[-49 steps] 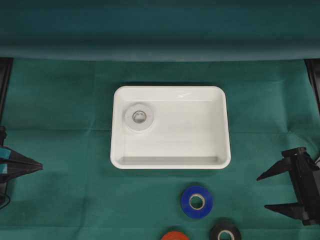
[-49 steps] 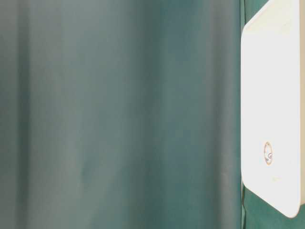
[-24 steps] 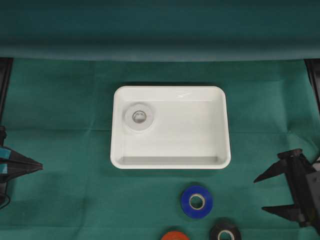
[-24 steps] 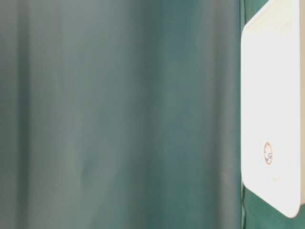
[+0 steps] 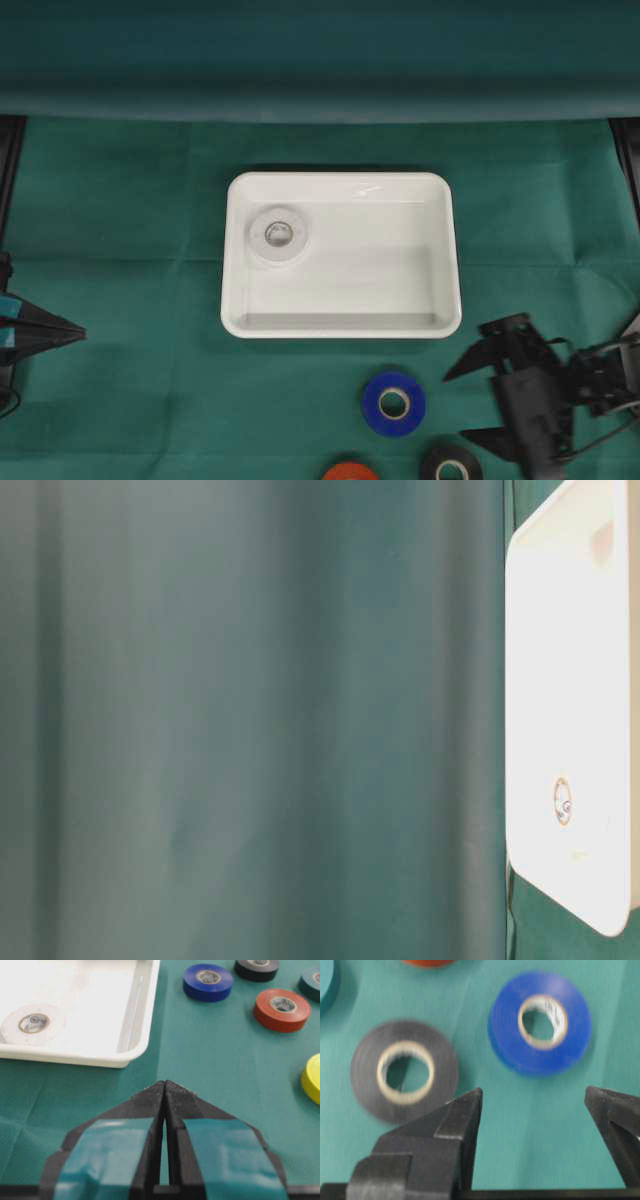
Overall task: Put the tape into the white case with the right arm.
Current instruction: 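Move the right gripper to the red tape roll and grasp it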
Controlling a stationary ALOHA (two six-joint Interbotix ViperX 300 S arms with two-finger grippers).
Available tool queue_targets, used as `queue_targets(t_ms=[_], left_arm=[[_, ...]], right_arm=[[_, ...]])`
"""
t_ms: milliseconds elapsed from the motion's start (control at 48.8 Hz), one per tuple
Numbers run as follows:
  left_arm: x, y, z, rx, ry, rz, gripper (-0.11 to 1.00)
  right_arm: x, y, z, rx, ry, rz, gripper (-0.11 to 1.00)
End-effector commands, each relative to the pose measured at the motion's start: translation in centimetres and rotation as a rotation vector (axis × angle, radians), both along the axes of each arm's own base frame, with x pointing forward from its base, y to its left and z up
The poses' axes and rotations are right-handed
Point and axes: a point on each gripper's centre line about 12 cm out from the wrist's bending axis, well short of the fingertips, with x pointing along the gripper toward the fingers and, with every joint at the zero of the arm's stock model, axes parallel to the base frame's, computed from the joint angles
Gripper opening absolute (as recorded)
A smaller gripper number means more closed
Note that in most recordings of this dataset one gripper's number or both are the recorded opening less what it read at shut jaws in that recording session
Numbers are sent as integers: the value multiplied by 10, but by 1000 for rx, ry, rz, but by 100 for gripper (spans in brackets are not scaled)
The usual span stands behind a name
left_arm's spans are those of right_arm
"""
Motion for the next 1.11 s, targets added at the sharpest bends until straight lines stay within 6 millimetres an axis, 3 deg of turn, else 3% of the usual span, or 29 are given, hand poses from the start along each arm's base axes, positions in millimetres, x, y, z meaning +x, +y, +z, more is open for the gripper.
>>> queue_targets(t_ms=[0,267,513,779,1087], left_arm=[[1,0,3,0,-5,3,0],[1,0,4,0,-6,3,0],[1,0,3,0,-5,3,0],[1,0,4,0,-8,3,0],[1,0,4,0,-8,3,0]], right_arm=[[24,6,9,5,-30,9,50],[72,28,5,7,-29,49,51],[102,47,1,7,-35,81,51],[123,57,-5,7,-35,91,51],[128,59,-11,6,-26,93,51]])
